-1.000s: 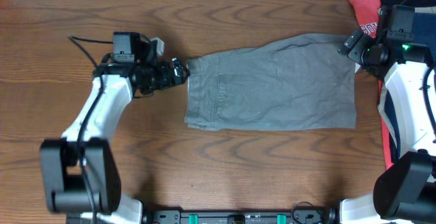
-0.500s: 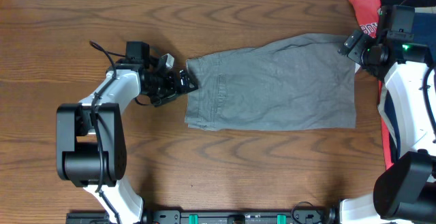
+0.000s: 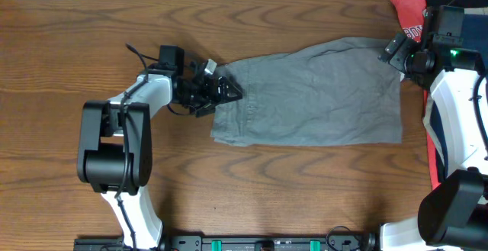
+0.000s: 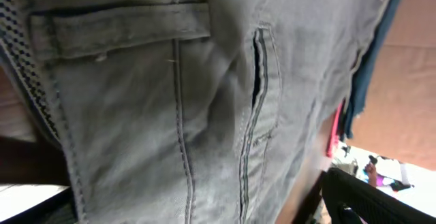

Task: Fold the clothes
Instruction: 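Lift the left leg end and fold it rightward over the pants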

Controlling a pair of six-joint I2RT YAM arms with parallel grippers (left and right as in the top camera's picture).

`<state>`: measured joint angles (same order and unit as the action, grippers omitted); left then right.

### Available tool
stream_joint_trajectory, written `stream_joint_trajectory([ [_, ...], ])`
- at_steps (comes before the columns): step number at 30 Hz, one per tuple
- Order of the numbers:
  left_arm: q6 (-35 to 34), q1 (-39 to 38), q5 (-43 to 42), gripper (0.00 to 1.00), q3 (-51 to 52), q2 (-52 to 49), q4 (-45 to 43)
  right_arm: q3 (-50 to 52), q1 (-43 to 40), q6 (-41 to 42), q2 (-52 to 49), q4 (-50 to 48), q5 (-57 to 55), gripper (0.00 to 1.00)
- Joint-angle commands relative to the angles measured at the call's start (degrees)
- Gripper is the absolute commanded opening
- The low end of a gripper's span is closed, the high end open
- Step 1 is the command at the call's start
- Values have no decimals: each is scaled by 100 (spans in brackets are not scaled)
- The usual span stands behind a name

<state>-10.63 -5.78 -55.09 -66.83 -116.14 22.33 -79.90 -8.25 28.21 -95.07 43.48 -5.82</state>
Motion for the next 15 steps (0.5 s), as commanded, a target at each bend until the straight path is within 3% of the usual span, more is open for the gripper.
stream_joint_trajectory([
  [1, 52, -79, 793, 98, 297, -551, 87, -87, 7, -39, 76, 4, -13, 99],
  [2, 52, -76, 796, 98, 297, -551, 87, -87, 7, -39, 76, 4, -13, 99],
  [3, 55, -79, 800, 88, 297, -551, 87, -87, 7, -39, 76, 2, -13, 99],
  [6, 52, -79, 798, 45, 297, -551, 90, -87, 7, -39, 76, 2, -13, 99],
  [9, 50, -79, 796, 12, 297, -549, 90, -87, 7, -39, 76, 4, -13, 99],
  [10, 50, -79, 798, 6, 297, -549, 90, -87, 7, -39, 76, 2, -13, 99],
  [15, 50, -76, 796, 6, 295, -549, 92, -87, 7, -39, 76, 4, -13, 99],
])
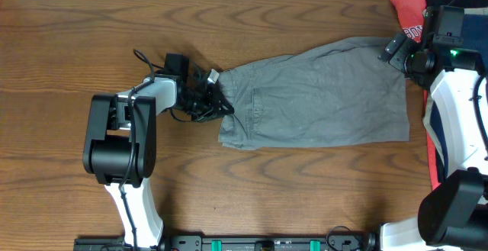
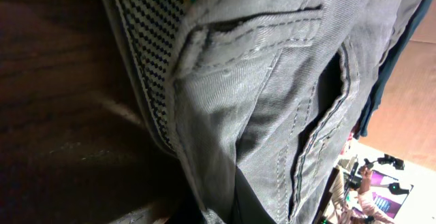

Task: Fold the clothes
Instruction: 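Lift the left leg end and fold it rightward over the pants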

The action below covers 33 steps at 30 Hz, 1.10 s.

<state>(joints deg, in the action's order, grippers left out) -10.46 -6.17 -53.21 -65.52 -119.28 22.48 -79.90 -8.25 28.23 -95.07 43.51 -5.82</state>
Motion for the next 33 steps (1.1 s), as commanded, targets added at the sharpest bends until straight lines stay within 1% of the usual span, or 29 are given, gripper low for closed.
stream_joint_trajectory([
  [1, 31, -33, 610, 6, 164, -234, 76, -87, 7, -42, 76, 2, -13, 99],
  [5, -28, 105, 610, 6, 162, -184, 118, -87, 7, -42, 76, 0, -13, 99],
  [9, -31, 457, 737, 6, 52, 26, 586, -90, 7, -42, 76, 0, -13, 99],
  [14, -31, 1008, 1825, 6, -92, 719, 1423, -87, 7, -42, 76, 0, -13, 99],
  [19, -28, 1357, 2437, 6, -243, 1718, 2107, -87, 7, -42, 76, 2, -13, 99],
  [25, 42, 1335, 2887, 6, -809, 2817, 3032, -87, 7, -42, 76, 2, -13, 99],
  [33, 190, 1023, 2889, 6, -1902, 3578, 4037, -87, 7, -42, 76, 2, -13, 99],
])
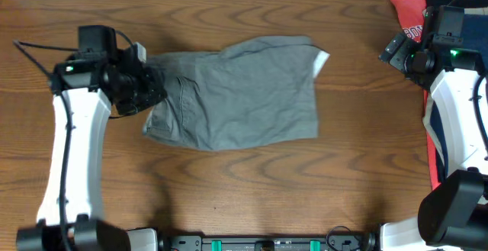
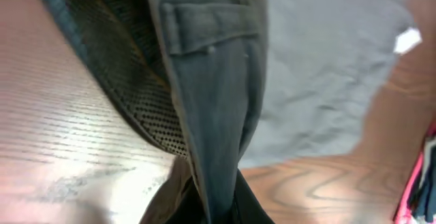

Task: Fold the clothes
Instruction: 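Lift the left leg end and fold it rightward over the pants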

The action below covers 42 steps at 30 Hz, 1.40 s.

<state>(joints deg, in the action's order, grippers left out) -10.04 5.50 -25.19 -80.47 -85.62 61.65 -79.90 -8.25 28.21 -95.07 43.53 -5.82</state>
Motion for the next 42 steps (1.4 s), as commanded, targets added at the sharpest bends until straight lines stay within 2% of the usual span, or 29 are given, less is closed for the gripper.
stream_joint_trajectory([
  [1, 153, -219, 87, 6, -525, 256, 195, -87, 7, -39, 76, 0, -13, 99],
  [8, 232, -855, 85, 6, -981, 302, 501, -87, 2, -39, 76, 0, -15, 99],
  [17, 227, -1707, 85, 6, -977, 46, -282, -87, 7, -39, 76, 0, -13, 99],
  [32, 223, -2583, 81, 6, -977, -1508, -1233, -87, 7, -39, 76, -2, -13, 99],
  [42, -125, -2846, 17, 6, -977, -2221, -1633, -87, 7, -39, 76, 0, -13, 99],
])
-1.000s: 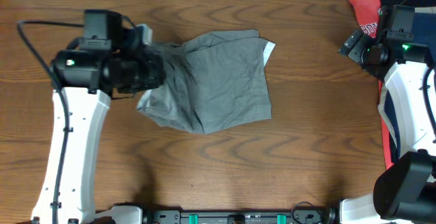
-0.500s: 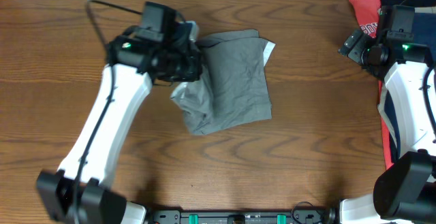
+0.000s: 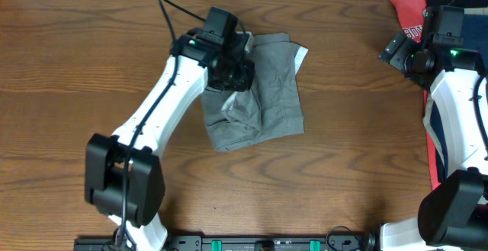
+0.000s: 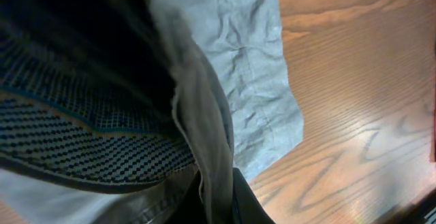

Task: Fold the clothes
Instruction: 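Lift the left leg end and fold it rightward over the pants, then press the folded pants down and release with the left gripper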

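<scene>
Grey shorts (image 3: 268, 106) lie doubled over on the wooden table, right of centre at the back, a white label showing at their top right corner. My left gripper (image 3: 236, 72) reaches over them from the left and is shut on the waistband, held up off the lower layer. In the left wrist view the gripper (image 4: 218, 207) pinches the grey band (image 4: 204, 115), with the dotted lining (image 4: 68, 142) turned out and the lower layer of the shorts (image 4: 255, 81) beneath. My right gripper (image 3: 391, 49) hovers at the far right, open and holding nothing.
A pile of other clothes sits at the right edge: a red printed garment (image 3: 408, 11), something black behind it and dark blue fabric (image 3: 435, 129) under the right arm. The left arm's cable (image 3: 171, 11) loops over the table at the back.
My left gripper has moved right with the waistband, from the table's left to above the shorts' middle. The shorts now lie doubled over, narrower, and further right. The right arm has not moved.
The shorts first lay spread across the right half, my left gripper shut on the waistband and the right gripper at the far hem. They then sat far to the left, clear of the right gripper. Now the waistband is over the legs.
</scene>
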Controlling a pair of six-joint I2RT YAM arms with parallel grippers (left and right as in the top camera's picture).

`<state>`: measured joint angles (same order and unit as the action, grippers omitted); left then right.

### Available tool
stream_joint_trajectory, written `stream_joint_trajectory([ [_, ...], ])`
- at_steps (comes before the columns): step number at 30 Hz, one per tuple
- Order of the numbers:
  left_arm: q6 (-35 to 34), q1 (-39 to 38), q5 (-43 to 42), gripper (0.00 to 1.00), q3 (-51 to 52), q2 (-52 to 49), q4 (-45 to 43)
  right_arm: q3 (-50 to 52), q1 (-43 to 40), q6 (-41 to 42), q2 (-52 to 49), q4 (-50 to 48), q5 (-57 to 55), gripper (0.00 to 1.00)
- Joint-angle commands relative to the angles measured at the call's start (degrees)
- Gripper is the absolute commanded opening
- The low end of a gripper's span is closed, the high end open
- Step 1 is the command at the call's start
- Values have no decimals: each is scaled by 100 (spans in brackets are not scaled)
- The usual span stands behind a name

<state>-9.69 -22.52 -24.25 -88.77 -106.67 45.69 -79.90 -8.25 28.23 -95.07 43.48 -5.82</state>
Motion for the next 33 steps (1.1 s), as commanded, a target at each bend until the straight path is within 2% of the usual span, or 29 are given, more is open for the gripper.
stream_joint_trajectory([
  [1, -168, -72, -79, 6, -146, -164, -68, -87, 7, -42, 76, 2, -13, 99],
  [6, -201, -186, -109, 7, -146, -254, -291, -87, 7, -42, 76, 2, -13, 99],
  [8, -199, -227, -120, 17, -146, -254, -348, -87, 7, -42, 76, 4, -13, 99],
  [9, -199, -251, -120, 34, -146, -254, -369, -87, 7, -42, 76, 4, -13, 99],
  [10, -199, -275, -120, 64, -146, -254, -382, -87, 7, -42, 76, 2, -13, 99],
  [11, -199, -293, -120, 78, -146, -254, -385, -87, 7, -42, 76, 4, -13, 99],
  [16, -199, -306, -284, 80, -146, -251, -365, -87, 7, -42, 76, 4, -13, 99],
  [20, -197, -289, -673, 80, -146, -240, -367, -87, 7, -42, 76, 4, -13, 99],
  [24, -199, -289, -680, 80, -146, -219, -365, -87, 7, -42, 76, 4, -13, 99],
  [25, -199, -291, -680, 74, -146, -221, -358, -87, 7, -42, 76, 2, -13, 99],
  [26, -199, -291, -680, 63, -146, -221, -348, -87, 7, -42, 76, 4, -13, 99],
  [27, -199, -299, -680, 47, -146, -227, -326, -87, 7, -42, 76, 4, -13, 99],
  [31, -199, -417, -671, 13, -66, -264, -282, -87, 7, -42, 76, 2, -13, 99],
  [33, -199, -498, -658, 8, 15, -310, -295, -87, 7, -42, 76, 2, -13, 99],
])
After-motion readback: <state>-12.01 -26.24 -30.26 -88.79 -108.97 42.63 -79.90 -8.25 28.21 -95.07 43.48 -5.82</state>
